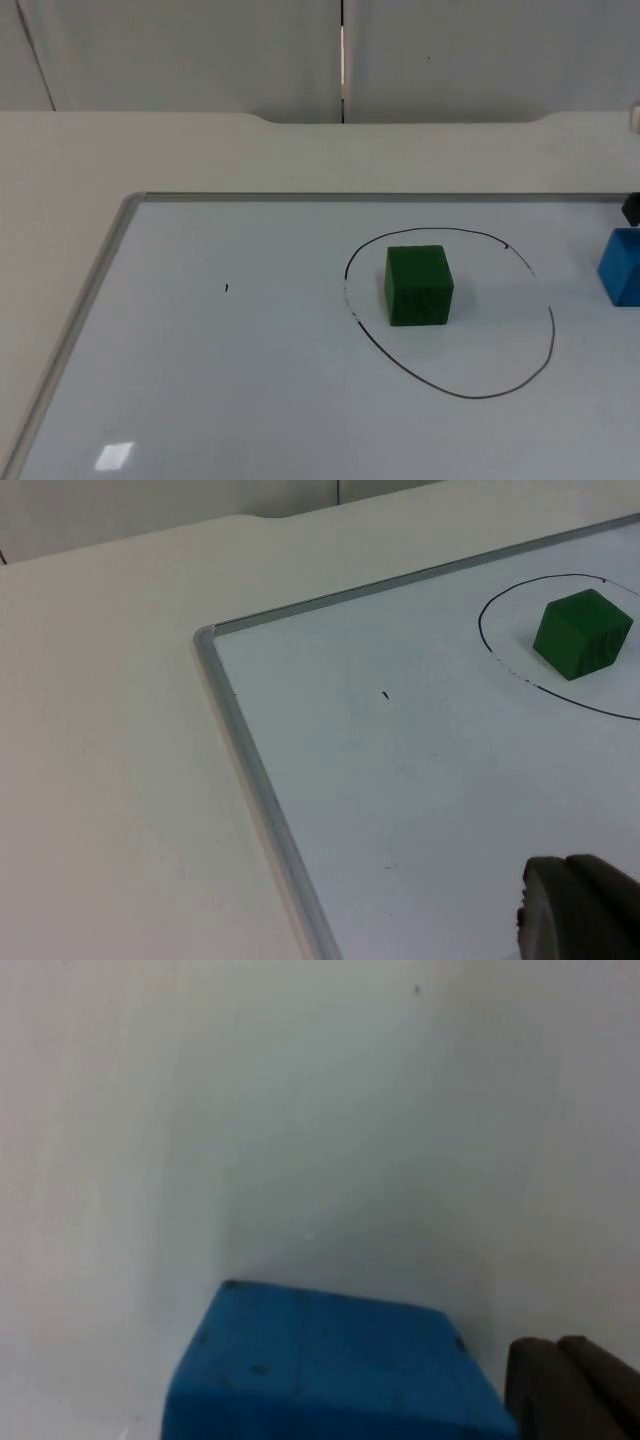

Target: Push the two cubes into the marked area.

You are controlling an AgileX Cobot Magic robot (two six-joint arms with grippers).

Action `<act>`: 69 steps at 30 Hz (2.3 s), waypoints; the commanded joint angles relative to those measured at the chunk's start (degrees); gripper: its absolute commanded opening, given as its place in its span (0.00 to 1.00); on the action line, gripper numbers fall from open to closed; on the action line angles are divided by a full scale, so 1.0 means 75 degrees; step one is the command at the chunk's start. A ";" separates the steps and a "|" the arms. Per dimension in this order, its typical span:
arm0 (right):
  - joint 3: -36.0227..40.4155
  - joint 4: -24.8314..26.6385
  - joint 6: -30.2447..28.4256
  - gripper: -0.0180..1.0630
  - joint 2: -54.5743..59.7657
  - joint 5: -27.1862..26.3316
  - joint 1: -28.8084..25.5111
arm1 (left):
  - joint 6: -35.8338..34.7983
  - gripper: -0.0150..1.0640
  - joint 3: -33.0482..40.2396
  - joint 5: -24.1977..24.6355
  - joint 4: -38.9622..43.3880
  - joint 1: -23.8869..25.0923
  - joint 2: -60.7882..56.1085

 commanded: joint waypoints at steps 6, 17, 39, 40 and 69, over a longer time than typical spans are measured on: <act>0.0066 0.0244 -0.0329 0.02 -0.0007 0.0055 -0.0003 | 0.0000 0.01 0.0039 0.0023 -0.0008 0.0023 -0.0036; 0.0066 0.1412 -0.1072 0.02 -0.0007 0.0134 -0.0003 | 0.0000 0.01 0.0039 0.0023 0.0011 0.0023 -0.0036; 0.0066 0.1545 -0.0987 0.02 -0.0007 0.0133 0.0617 | 0.0000 0.01 0.0039 0.0023 0.0011 0.0023 -0.0036; 0.0066 0.1511 -0.0987 0.02 -0.0007 0.0152 0.0617 | 0.0000 0.01 0.0039 0.0023 0.0011 0.0023 -0.0036; 0.0975 0.2100 -0.0990 0.02 -0.0007 -0.0330 0.0973 | 0.0000 0.01 0.0039 0.0023 0.0033 0.0023 -0.0036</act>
